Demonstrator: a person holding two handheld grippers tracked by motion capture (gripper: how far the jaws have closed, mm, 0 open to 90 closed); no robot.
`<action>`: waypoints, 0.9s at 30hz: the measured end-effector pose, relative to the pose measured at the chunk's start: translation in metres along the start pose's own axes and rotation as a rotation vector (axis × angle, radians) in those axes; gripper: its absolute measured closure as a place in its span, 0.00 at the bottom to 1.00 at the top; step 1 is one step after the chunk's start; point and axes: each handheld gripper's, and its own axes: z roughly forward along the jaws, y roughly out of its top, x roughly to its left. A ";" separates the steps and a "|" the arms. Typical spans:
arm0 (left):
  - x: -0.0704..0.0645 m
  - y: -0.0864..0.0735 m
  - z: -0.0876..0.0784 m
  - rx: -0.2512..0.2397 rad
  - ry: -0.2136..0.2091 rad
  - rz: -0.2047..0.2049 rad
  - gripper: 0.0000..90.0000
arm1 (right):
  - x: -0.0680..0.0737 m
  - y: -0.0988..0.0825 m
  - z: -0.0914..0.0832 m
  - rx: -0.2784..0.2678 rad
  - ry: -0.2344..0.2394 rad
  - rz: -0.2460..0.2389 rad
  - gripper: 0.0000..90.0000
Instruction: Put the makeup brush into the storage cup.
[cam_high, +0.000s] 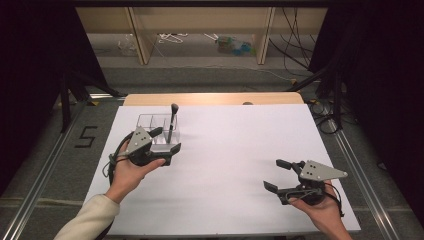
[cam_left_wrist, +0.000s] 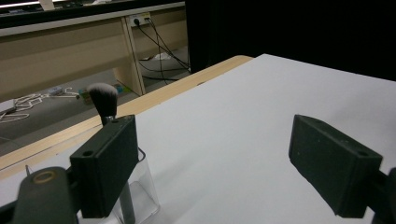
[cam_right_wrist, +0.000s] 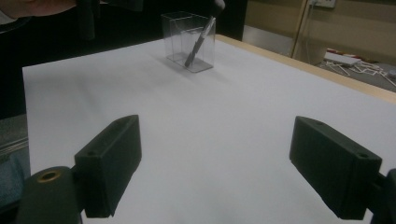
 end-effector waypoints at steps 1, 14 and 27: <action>0.000 -0.001 -0.002 -0.002 0.000 0.004 0.17 | 0.000 0.000 0.001 -0.016 0.006 0.005 0.20; -0.014 -0.015 -0.027 -0.018 -0.031 -0.011 0.17 | 0.000 -0.001 0.003 -0.031 0.001 0.008 0.20; -0.029 -0.022 -0.048 -0.018 -0.045 -0.018 0.17 | -0.001 -0.002 0.004 -0.040 0.014 0.014 0.20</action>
